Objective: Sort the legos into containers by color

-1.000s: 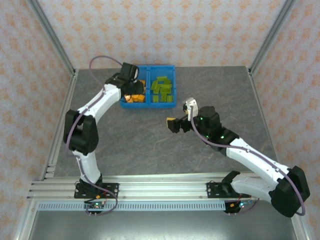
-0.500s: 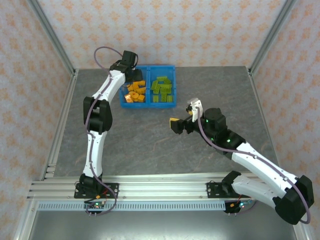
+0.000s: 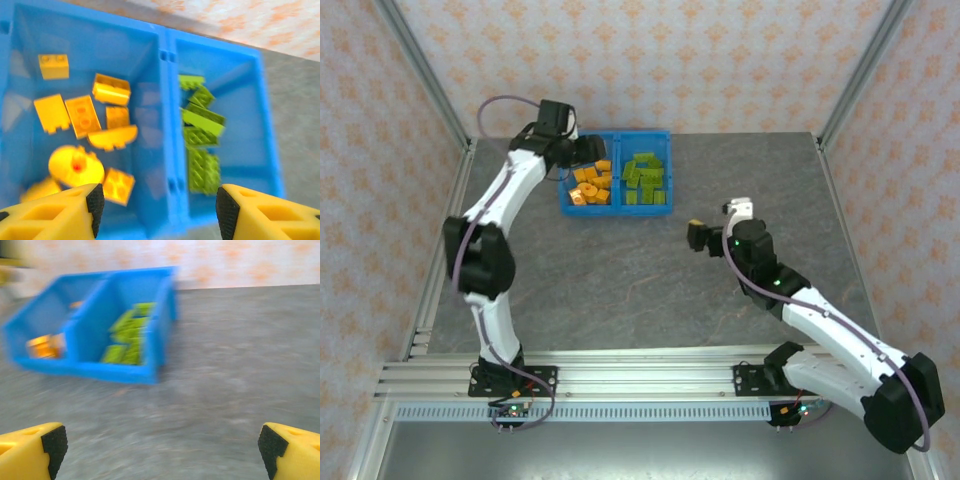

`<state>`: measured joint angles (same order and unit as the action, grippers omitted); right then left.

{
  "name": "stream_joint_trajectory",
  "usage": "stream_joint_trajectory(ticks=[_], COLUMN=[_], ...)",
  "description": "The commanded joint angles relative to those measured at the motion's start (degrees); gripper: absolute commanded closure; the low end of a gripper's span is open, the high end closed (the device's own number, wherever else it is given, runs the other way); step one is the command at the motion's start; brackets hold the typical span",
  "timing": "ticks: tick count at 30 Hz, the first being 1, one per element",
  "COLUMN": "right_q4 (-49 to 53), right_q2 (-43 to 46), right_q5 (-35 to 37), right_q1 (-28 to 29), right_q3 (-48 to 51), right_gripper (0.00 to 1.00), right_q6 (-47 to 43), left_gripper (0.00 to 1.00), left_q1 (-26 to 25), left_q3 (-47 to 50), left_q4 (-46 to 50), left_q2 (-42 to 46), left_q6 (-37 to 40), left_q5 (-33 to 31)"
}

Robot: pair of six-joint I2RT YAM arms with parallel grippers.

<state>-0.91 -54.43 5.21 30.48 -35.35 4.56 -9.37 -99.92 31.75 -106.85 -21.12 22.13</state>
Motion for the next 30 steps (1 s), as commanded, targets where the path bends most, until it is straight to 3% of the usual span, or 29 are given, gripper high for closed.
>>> stream_joint_trajectory(ticks=[1, 5, 9, 13, 14, 17, 20, 24, 27, 28, 30], right_q4=[-3.68, -9.70, -10.08, -15.52, -10.71, -15.56, -22.54, -10.99, -27.76, -24.79, -33.46], right_q2=[-1.19, -4.63, -14.91, -25.14, -26.54, -29.15, -30.75, -28.21, -25.60, -24.33, -25.54], right_q5=[14.02, 21.15, 25.36, 26.35, 25.69, 21.69, 12.46, 7.06, 4.46, 2.95, -0.25], right_q1=[-6.67, -13.20, -17.48, -19.31, -20.07, -22.29, -26.05, -27.49, -28.19, -28.24, -28.45], right_q3=[3.09, 6.34, 2.32, -2.24, -5.59, -6.36, -5.59, -6.51, 7.19, 6.75, 8.83], right_gripper=[0.01, 0.01, 0.01, 0.01, 0.01, 0.01, 0.01, 0.01, 0.01, 0.01, 0.01], right_q6=[5.68, 6.37, 6.48, 1.81, 2.16, -1.04, -3.85, -2.74, -3.64, -4.30, -6.52], left_gripper=[0.32, 0.27, 0.22, 0.09, 0.07, 0.03, 0.01, 0.00, 0.00, 0.00, 0.00], left_q1=[-0.11, -0.50, -0.47, -0.48, -0.47, -0.06, 0.31, 0.67, 1.18, 1.42, 3.13], left_q3=[13.16, 31.26, 47.09, 58.35, 59.79, 62.76, 65.77, 70.05, 72.02, 72.48, 70.86], left_q4=[-8.39, -12.13, -20.89, -31.97, -33.27, -35.65, -40.45, -50.87, -59.80, -63.71, -65.27], left_q2=[14.02, 30.34, 41.28, 43.65, 42.68, 38.66, 34.84, 31.88, 28.82, 27.42, 23.02], left_q6=[-1.52, 2.92, 7.51, 12.00, 12.21, 12.94, 14.63, 17.48, 21.67, 22.64, 21.67], left_q5=[0.03, -11.71, -26.41, -32.52, -35.39, -41.46, -44.68, -45.63, -41.98, -40.64, -38.56])
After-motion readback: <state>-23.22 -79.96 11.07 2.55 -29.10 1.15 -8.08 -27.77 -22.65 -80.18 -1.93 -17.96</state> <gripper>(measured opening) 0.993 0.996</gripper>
